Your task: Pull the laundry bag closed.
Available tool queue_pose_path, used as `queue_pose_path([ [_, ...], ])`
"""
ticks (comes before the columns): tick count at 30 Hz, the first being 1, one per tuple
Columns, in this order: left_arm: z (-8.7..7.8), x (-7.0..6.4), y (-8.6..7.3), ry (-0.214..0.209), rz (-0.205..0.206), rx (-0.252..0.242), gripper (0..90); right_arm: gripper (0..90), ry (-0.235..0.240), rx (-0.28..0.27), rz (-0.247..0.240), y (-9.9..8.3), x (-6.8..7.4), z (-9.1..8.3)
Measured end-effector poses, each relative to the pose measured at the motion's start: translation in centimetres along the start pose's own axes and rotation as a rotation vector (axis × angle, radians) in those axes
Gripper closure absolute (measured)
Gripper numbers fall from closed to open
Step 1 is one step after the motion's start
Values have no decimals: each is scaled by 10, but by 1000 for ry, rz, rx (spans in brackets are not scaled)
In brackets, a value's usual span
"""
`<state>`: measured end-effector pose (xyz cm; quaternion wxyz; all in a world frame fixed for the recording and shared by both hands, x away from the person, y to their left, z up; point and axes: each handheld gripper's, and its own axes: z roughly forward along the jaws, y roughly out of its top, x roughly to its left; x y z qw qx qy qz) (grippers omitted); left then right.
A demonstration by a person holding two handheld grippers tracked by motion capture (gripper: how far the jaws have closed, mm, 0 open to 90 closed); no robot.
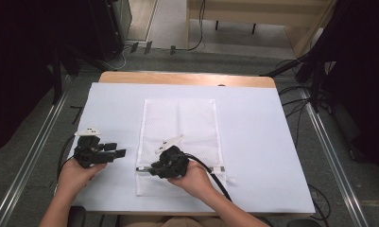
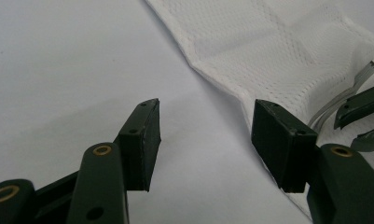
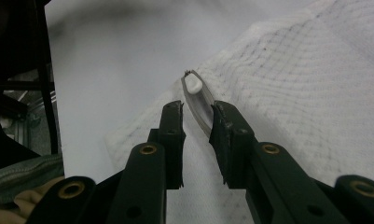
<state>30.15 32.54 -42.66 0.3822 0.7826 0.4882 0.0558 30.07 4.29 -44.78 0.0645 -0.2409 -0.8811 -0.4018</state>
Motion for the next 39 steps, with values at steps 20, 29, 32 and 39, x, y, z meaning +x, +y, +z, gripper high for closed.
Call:
queue_pose_path([
  [20,-1,0,0,2,1,2,429,750,10,35,4,8,5,32],
  [29,-1,0,0,-1,1,0,429,766,7,37,16,12,6,41],
  [32,-1,0,0,-1,1,-3,429,767,5,33,11,14,7,43],
  [39,-2,-1,0,-6,1,2,430,853,-23,34,-3,15,8,48],
])
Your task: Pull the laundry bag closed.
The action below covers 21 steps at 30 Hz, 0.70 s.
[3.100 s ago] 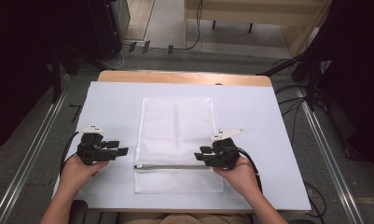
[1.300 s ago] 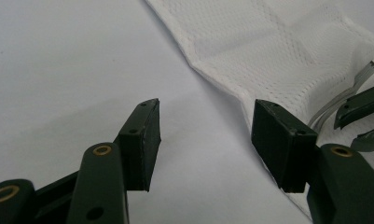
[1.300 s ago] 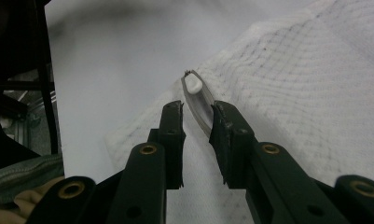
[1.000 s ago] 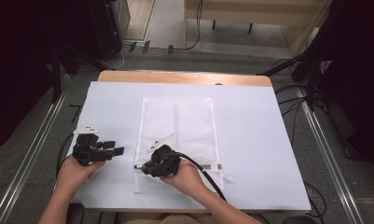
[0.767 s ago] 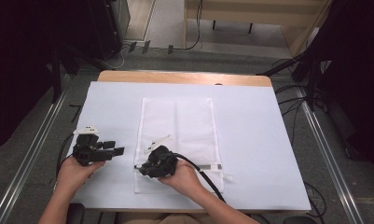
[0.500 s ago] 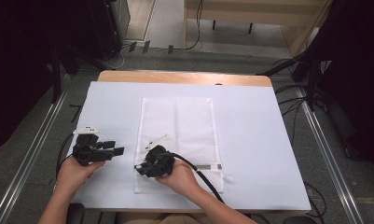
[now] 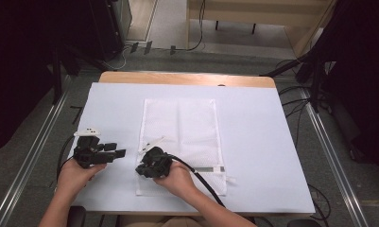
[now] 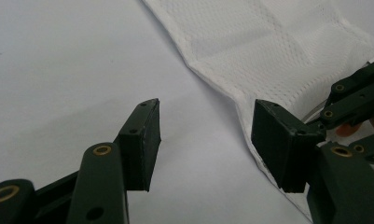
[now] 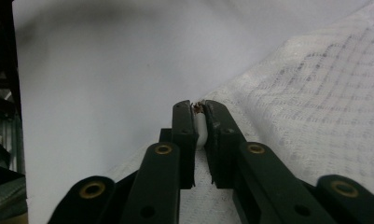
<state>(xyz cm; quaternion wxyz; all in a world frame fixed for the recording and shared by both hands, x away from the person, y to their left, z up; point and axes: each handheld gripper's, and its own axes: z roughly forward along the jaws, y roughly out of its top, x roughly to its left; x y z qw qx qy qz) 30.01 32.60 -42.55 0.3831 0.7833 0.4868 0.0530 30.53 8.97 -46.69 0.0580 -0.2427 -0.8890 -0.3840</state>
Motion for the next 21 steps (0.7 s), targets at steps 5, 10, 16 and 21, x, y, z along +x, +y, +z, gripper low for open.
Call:
queue_pose_path([
  [5,-1,-3,-1,-32,16,-4,429,880,-10,4,-25,0,-1,-2],
  [10,-1,-6,-2,-59,38,8,446,881,-25,-30,-35,4,-5,-12],
  [16,4,-14,-3,-104,70,36,457,880,-18,-51,-29,9,-6,-19],
  [21,8,-19,-4,-136,102,60,458,881,-21,-72,-34,14,-7,-24],
])
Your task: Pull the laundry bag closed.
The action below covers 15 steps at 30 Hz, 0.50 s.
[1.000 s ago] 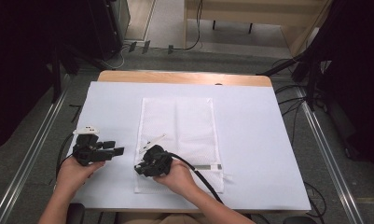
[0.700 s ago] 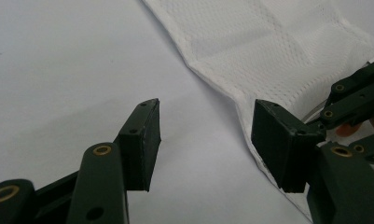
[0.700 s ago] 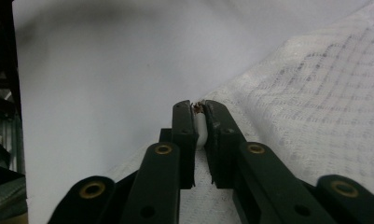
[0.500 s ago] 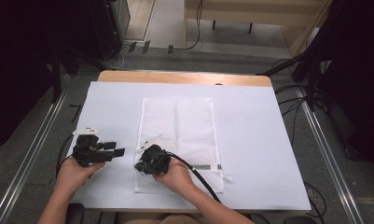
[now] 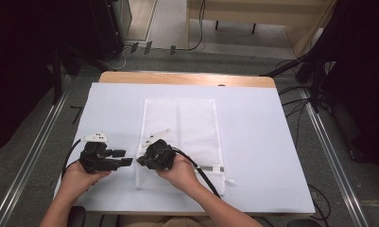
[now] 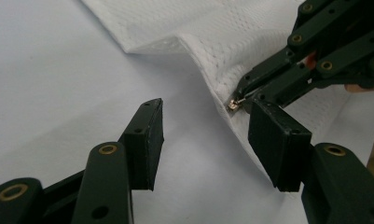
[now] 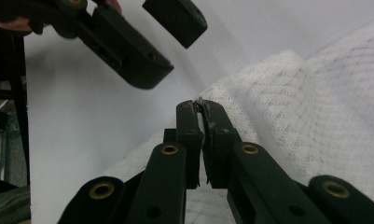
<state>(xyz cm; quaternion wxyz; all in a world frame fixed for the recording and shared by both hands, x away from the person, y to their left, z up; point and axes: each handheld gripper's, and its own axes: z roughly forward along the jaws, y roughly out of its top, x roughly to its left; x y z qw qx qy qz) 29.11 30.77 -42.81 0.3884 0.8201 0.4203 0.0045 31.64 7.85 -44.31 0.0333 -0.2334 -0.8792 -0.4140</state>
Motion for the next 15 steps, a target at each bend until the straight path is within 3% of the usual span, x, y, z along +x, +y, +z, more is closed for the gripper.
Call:
queue_pose_path([
  [10,10,-7,2,-38,35,42,469,881,3,-31,3,5,-1,-8],
  [15,15,-11,1,-47,64,73,517,881,12,-40,4,9,1,-11],
])
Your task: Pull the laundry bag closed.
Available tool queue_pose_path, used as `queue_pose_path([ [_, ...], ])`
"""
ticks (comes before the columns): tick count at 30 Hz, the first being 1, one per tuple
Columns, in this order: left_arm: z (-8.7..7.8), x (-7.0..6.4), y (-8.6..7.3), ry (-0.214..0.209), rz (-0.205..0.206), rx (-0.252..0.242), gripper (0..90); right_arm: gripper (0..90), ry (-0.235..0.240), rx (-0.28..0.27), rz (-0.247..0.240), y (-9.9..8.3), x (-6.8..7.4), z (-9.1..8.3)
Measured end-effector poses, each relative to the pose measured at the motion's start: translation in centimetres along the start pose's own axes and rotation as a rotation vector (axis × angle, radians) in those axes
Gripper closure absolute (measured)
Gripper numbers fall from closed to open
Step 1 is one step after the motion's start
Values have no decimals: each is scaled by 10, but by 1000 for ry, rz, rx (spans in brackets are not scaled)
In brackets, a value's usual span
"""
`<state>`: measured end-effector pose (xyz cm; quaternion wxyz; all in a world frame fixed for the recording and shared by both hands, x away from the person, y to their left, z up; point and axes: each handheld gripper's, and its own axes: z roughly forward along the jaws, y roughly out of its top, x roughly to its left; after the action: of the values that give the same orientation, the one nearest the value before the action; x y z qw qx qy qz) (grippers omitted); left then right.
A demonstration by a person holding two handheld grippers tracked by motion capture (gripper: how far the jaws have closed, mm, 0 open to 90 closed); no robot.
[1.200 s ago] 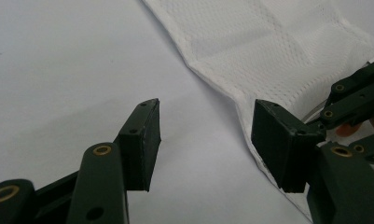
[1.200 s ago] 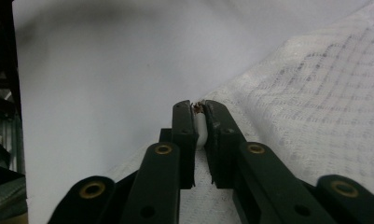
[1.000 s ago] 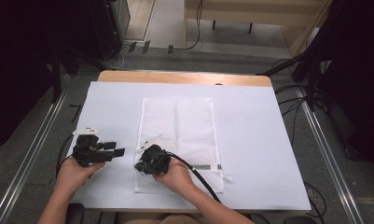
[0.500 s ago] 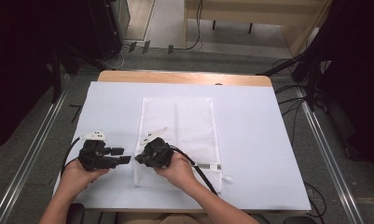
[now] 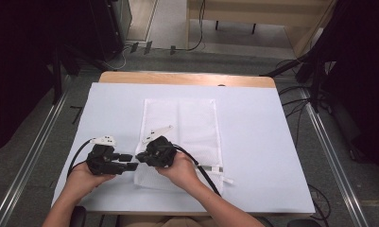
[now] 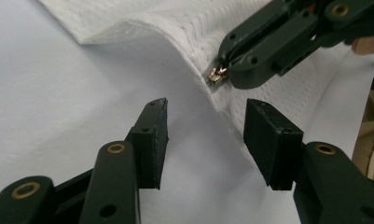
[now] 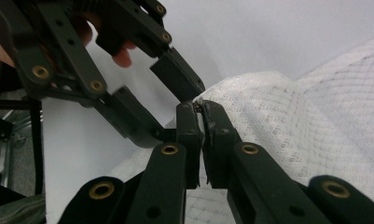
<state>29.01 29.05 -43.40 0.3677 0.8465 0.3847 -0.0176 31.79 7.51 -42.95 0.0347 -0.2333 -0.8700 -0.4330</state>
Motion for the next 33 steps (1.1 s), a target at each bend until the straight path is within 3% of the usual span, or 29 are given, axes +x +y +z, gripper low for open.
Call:
queue_pose_path([
  [9,5,0,3,-14,-2,14,612,881,47,-2,-8,3,2,-5],
  [22,7,-1,5,-53,-3,36,868,882,81,15,-2,1,1,-3],
  [33,6,-2,6,-62,-6,49,886,886,86,24,16,-2,-5,-2],
])
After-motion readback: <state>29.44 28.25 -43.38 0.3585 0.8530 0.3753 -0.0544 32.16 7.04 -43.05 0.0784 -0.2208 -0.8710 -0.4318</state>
